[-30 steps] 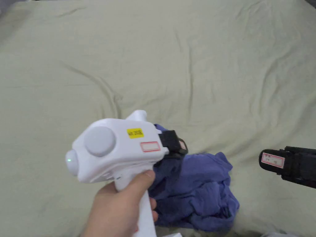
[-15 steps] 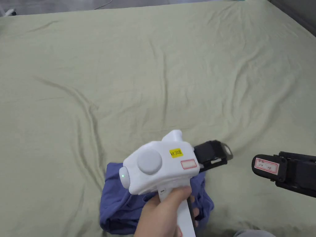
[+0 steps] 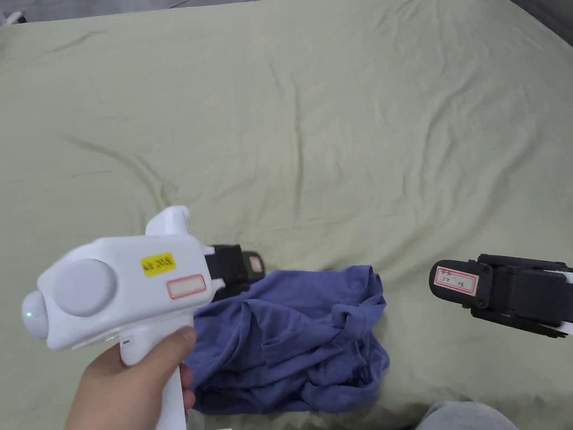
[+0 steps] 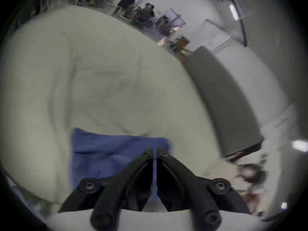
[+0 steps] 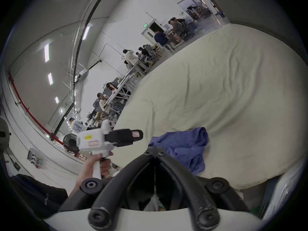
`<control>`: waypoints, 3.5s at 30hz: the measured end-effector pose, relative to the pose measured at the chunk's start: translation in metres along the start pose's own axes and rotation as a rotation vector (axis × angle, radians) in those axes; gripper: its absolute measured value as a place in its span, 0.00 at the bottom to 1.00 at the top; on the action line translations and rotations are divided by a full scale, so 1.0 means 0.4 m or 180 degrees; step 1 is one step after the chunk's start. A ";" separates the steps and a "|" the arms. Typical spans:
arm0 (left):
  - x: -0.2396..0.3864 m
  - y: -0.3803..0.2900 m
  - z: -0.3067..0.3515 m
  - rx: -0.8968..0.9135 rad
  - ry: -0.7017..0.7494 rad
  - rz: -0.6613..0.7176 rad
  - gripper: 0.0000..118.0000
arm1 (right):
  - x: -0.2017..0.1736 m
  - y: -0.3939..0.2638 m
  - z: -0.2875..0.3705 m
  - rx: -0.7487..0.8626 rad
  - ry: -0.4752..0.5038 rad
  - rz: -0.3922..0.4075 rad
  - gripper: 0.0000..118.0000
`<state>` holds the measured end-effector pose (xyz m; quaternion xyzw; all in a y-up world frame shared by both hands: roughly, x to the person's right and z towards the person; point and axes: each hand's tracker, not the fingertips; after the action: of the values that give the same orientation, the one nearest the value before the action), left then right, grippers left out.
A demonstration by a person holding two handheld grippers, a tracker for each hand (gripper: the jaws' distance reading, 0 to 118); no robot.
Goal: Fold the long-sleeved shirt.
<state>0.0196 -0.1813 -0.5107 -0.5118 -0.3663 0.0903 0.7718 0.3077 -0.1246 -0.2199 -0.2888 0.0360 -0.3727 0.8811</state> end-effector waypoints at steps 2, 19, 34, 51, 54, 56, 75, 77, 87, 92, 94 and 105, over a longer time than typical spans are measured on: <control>0.007 -0.036 -0.075 -0.0192 0.0865 -0.0529 0.01 | -0.001 -0.004 -0.001 -0.0031 -0.0041 0.0028 0.00; 0.292 -0.316 -0.260 -0.1366 -0.0555 -0.1030 0.01 | -0.035 0.002 -0.004 -0.0028 -0.0230 0.0074 0.00; -0.171 -0.017 0.060 -0.0497 0.0221 0.0278 0.01 | 0.025 0.007 -0.524 -0.1622 -0.1885 0.0128 0.00; -0.267 -0.010 -0.134 -0.0926 0.0046 0.0564 0.97 | 0.161 -0.036 -0.565 -0.1687 -0.1700 -0.0234 0.00; -0.243 -0.038 -0.205 -0.1125 -0.0162 0.0499 0.94 | 0.158 -0.037 -0.569 -0.1694 -0.1690 -0.0224 0.00; -0.208 -0.041 -0.208 -0.1100 0.0128 0.0130 0.85 | 0.159 -0.034 -0.571 -0.1705 -0.1685 -0.0229 0.00; -0.190 0.026 0.005 -0.0783 -0.0294 0.0050 0.10 | 0.019 0.005 -0.472 -0.1189 -0.1413 -0.0362 0.00; -0.231 0.056 0.053 -0.0769 -0.0162 -0.0012 0.10 | -0.052 0.009 -0.491 -0.1080 -0.1329 -0.0213 0.00; -0.635 0.219 0.356 -0.0722 0.1607 -0.0109 0.10 | -0.513 -0.084 -0.710 -0.1300 0.0002 0.0233 0.00; -0.862 0.253 0.436 -0.0889 0.2273 0.0088 0.33 | -0.627 -0.112 -0.733 -0.1381 0.0247 0.0440 0.00; -0.947 0.244 0.451 -0.0946 0.2464 0.0346 0.42 | -0.633 -0.116 -0.726 -0.1370 0.0268 0.0488 0.00; -0.880 0.209 0.578 0.0145 0.1423 0.1585 0.95 | -0.590 -0.064 -0.629 -0.1047 0.0161 0.0591 0.00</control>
<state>-0.3647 -0.1564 -0.7006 -0.5753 -0.0495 0.1698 0.7986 0.0515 -0.1002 -0.4511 -0.4149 0.1450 -0.2861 0.8515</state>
